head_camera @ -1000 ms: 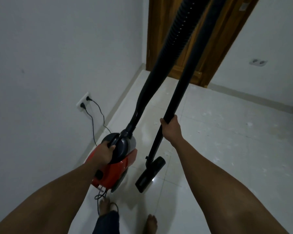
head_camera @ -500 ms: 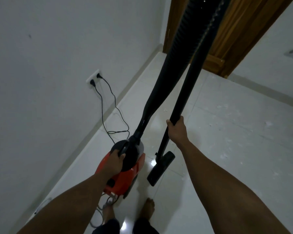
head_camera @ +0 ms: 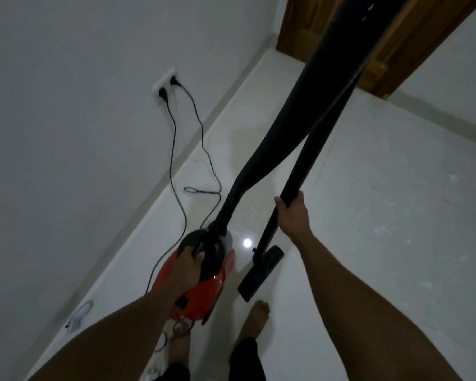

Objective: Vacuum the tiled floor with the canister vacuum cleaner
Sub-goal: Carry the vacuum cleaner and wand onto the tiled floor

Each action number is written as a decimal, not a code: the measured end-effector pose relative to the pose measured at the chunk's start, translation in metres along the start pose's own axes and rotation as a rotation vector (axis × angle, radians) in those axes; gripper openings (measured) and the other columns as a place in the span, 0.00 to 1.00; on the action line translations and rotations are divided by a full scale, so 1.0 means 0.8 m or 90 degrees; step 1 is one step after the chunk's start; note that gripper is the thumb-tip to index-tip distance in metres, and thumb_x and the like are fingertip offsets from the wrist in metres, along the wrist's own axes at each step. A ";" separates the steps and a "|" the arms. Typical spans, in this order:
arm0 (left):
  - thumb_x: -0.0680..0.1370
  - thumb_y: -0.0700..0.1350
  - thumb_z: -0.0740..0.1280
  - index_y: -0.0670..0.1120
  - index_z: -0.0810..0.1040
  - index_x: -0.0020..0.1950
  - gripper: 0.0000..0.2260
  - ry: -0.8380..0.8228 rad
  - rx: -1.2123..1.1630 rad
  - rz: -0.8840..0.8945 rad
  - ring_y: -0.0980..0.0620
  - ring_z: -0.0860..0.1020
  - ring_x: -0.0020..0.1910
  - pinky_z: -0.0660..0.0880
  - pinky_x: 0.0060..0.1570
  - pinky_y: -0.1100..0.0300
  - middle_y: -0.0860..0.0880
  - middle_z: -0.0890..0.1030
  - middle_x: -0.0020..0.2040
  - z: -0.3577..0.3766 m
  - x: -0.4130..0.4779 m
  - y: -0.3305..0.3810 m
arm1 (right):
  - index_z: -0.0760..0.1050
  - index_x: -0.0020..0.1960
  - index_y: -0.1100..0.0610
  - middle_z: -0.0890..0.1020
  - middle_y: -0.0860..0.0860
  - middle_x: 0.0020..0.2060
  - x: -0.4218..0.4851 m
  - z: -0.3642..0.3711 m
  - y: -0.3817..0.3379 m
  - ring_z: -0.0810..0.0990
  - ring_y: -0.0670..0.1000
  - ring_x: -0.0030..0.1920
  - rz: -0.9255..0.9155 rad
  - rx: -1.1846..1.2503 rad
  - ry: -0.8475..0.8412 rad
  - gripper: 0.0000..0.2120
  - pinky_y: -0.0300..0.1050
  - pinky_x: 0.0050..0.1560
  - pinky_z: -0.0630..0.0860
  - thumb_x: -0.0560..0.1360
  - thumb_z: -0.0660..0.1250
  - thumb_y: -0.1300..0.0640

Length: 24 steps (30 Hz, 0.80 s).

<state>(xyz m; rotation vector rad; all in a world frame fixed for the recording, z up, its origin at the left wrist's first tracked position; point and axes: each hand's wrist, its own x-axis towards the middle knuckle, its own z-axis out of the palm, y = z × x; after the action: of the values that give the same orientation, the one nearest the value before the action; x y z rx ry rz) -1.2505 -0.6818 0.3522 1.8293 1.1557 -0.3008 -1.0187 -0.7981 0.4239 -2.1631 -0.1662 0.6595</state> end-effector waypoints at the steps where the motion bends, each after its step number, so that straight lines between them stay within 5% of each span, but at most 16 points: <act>1: 0.85 0.46 0.57 0.42 0.69 0.56 0.07 -0.007 -0.008 -0.004 0.59 0.69 0.33 0.62 0.29 0.69 0.53 0.70 0.36 0.002 0.006 -0.016 | 0.62 0.73 0.60 0.76 0.52 0.55 0.001 0.012 0.010 0.77 0.51 0.50 0.007 -0.002 0.007 0.22 0.45 0.50 0.74 0.83 0.62 0.53; 6: 0.85 0.45 0.57 0.36 0.69 0.61 0.13 -0.007 -0.047 -0.024 0.55 0.70 0.30 0.64 0.28 0.65 0.49 0.72 0.35 0.025 0.051 -0.090 | 0.64 0.71 0.59 0.75 0.49 0.52 0.006 0.066 0.071 0.77 0.51 0.51 0.032 0.001 0.036 0.20 0.45 0.51 0.73 0.82 0.63 0.52; 19: 0.84 0.47 0.58 0.45 0.65 0.54 0.06 -0.011 -0.074 -0.009 0.55 0.71 0.32 0.65 0.29 0.64 0.49 0.73 0.37 0.147 0.227 -0.238 | 0.65 0.70 0.59 0.75 0.45 0.47 0.100 0.210 0.238 0.76 0.43 0.44 -0.027 -0.017 0.050 0.20 0.43 0.49 0.73 0.82 0.63 0.52; 24: 0.84 0.48 0.59 0.47 0.66 0.51 0.06 -0.023 -0.099 -0.014 0.55 0.69 0.31 0.64 0.28 0.64 0.49 0.72 0.36 0.183 0.255 -0.280 | 0.65 0.72 0.58 0.76 0.49 0.57 0.109 0.244 0.272 0.77 0.50 0.56 -0.031 0.016 0.049 0.22 0.46 0.58 0.75 0.82 0.64 0.52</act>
<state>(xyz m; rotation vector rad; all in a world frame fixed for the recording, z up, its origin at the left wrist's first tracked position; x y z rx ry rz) -1.2879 -0.6492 0.0194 1.6700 1.1420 -0.2481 -1.0681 -0.7704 0.1243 -2.1500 -0.1682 0.5474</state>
